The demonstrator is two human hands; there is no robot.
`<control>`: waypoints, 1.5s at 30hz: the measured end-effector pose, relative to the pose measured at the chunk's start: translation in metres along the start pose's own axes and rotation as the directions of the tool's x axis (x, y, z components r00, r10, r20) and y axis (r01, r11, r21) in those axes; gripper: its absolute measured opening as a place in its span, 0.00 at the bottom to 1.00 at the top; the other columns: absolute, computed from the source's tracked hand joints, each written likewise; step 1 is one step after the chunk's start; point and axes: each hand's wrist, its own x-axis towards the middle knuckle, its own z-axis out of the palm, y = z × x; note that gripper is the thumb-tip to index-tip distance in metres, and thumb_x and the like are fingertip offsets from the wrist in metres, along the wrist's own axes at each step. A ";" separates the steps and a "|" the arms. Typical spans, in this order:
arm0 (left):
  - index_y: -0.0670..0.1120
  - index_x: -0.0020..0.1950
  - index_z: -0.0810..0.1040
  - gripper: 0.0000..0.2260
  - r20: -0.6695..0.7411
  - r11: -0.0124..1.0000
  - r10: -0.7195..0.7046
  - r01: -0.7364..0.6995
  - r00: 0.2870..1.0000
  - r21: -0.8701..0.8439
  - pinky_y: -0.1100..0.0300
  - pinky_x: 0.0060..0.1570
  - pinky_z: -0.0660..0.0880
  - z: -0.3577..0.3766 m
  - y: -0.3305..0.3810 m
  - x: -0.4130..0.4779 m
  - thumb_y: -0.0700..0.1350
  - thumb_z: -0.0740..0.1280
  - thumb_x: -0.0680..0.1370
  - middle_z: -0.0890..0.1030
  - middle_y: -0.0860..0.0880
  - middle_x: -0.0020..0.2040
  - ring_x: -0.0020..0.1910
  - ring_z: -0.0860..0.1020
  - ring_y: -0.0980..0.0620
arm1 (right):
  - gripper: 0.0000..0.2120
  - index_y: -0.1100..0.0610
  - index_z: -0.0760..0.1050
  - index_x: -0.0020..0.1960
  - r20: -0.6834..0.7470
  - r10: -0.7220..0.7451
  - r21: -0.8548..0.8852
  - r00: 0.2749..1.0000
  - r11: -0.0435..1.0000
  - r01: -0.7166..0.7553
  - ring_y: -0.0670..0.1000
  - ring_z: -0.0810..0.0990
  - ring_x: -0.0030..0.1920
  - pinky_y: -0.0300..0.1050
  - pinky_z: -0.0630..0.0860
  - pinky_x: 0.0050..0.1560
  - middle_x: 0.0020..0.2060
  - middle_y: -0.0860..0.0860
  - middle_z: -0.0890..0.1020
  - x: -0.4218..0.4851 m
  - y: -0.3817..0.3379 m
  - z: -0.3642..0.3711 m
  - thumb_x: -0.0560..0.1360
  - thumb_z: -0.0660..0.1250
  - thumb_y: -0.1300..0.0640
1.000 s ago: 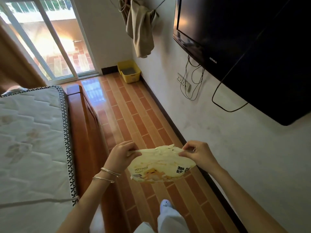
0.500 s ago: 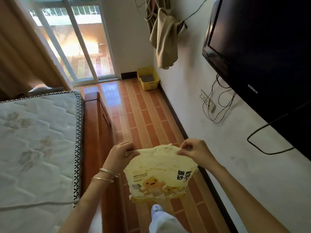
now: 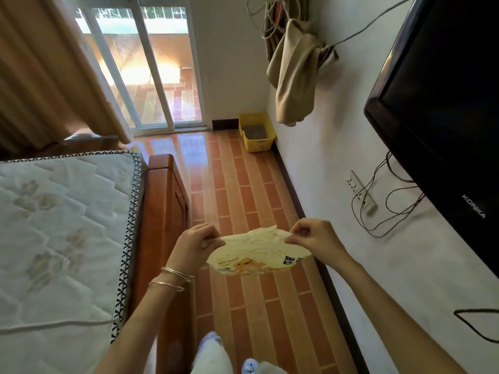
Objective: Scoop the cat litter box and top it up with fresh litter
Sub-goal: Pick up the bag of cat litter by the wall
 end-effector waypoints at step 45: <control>0.45 0.36 0.79 0.11 0.055 0.999 0.037 -0.038 0.998 0.000 0.73 0.35 0.66 -0.100 -0.208 0.455 0.53 0.68 0.68 0.74 0.60 0.33 0.36 0.74 0.63 | 0.06 0.55 0.79 0.38 0.007 -0.015 -0.059 1.000 0.998 0.015 0.49 0.77 0.38 0.47 0.75 0.41 0.34 0.47 0.80 0.487 -0.060 0.019 0.66 0.76 0.55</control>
